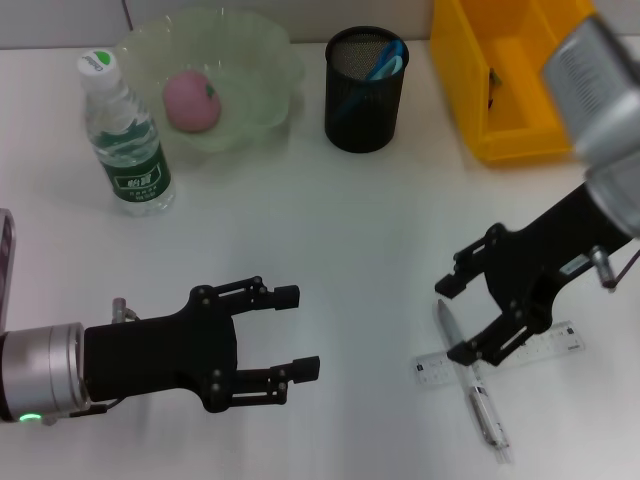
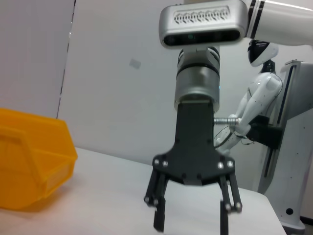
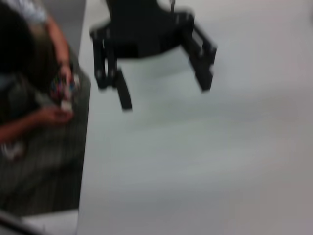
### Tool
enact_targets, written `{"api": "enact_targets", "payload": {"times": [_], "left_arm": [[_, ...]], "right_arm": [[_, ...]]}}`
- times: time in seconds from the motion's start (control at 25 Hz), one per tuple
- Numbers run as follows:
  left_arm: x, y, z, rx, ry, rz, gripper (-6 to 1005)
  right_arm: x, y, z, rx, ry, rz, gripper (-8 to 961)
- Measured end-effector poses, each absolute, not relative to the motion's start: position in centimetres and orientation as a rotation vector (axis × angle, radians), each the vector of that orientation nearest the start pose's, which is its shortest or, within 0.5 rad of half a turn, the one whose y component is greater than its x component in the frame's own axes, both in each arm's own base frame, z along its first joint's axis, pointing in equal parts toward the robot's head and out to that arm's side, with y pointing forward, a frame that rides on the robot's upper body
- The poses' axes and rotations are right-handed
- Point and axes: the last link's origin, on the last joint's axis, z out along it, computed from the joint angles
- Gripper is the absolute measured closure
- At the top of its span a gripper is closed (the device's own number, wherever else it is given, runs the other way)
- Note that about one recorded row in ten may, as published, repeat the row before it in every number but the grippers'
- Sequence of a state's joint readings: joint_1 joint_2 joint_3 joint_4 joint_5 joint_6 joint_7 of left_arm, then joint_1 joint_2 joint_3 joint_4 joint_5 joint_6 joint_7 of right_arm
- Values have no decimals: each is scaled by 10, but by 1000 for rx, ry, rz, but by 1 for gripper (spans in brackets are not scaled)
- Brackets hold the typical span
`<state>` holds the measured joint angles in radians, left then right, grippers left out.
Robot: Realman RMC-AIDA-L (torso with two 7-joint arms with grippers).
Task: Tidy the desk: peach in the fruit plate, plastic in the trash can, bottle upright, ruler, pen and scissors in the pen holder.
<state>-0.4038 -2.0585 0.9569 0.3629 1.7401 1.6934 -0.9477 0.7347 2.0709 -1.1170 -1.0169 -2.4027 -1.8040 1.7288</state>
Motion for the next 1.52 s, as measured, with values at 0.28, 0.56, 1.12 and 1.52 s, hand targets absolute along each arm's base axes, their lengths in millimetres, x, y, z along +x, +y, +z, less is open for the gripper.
{"api": "enact_targets", "payload": {"times": [0.28,0.56,1.12,1.52], "left_arm": [[-278,246,-47,-2844,-407,-980,208],[-278,248,-47,-2843,-404,-971,209],[-277,254,-44,-2835,-395,-954,209],[-279,255,-43,-2833,-395,-944,210]], "right_arm": [[176,339,-28,-3253,35,-522,146],[172,337,-36,-3270,-85,-596,147],[171,329,-53,-3265,-207,-664,178],[167,323,-64,-3280,-262,-685,202]]}}
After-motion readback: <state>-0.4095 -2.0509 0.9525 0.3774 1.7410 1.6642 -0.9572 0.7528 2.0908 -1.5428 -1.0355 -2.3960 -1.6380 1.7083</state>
